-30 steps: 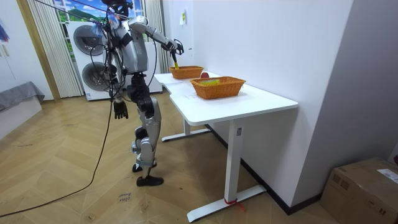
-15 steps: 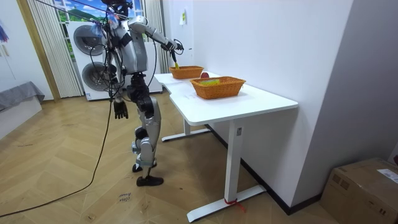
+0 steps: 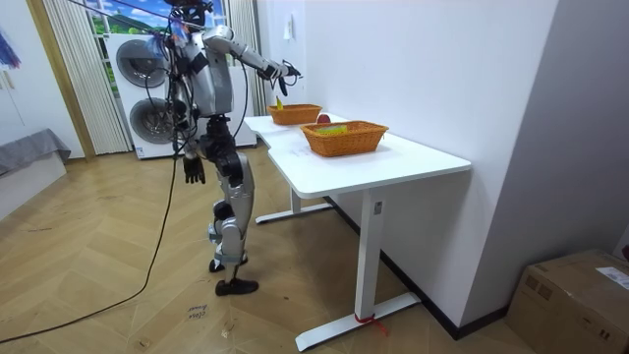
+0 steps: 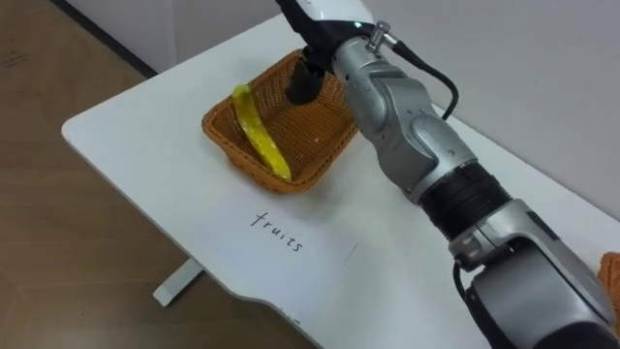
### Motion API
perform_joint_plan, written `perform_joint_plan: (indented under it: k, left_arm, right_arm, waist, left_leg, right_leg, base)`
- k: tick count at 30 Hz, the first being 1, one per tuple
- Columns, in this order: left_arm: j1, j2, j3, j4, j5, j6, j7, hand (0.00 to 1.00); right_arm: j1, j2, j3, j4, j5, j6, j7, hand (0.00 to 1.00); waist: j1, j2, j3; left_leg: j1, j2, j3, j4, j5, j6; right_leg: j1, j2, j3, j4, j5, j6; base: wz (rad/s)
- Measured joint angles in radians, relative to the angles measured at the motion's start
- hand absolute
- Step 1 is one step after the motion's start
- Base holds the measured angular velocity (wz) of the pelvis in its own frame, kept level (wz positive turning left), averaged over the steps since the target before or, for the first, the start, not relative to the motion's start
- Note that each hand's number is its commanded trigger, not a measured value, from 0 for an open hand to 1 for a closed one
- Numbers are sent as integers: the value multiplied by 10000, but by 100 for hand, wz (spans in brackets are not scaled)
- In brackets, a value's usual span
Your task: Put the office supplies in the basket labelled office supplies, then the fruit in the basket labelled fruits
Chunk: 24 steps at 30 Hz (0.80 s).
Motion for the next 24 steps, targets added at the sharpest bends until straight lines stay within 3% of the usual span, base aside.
perform_joint_plan:
  k: [4, 13, 17, 21, 24]
  left_arm:
    - [137, -214, 24, -61, 6, 7, -55, 0]
    - [407, -324, 37, -48, 12, 8, -68, 0]
    - [395, -424, 250, -219, 141, -13, -252, 0]
    - [417, -478, 247, -341, 204, -37, -449, 0]
    - [474, -506, 248, -494, 284, -53, -473, 0]
  right_arm:
    - [450, -98, -743, -98, 145, -11, -209, 0]
    - [1237, -178, -2278, -453, 673, 3, -551, 0]
    - [1512, -226, -3175, -856, 1440, -73, -754, 0]
    - [1595, -322, -3577, -847, 1472, -226, -1086, 0]
    - [1816, -373, -3712, -839, 1777, -283, -1440, 0]
  waist:
    - [-277, 163, -113]
    - [-964, 452, -208]
    - [-1222, 540, -188]
    - [-1337, 637, -122]
    - [-1398, 695, -133]
  left_leg:
    - [10, -56, -14, 53, 18, 31]
    - [176, -77, 101, 71, 22, 39]
    - [199, -78, 97, 121, 38, 34]
    - [195, -86, 100, 128, 40, 40]
    - [205, -78, 114, 127, 39, 40]
  right_leg:
    - [59, -63, -78, 12, -1, 2]
    - [215, -100, 27, 50, 0, 2]
    - [287, -99, 17, 53, 1, 1]
    - [289, -104, 23, 50, 1, 1]
    - [289, -103, 31, 53, 2, 0]
  base:
    - [2]
    - [-4]
    - [3]
    - [1]
    - [0]
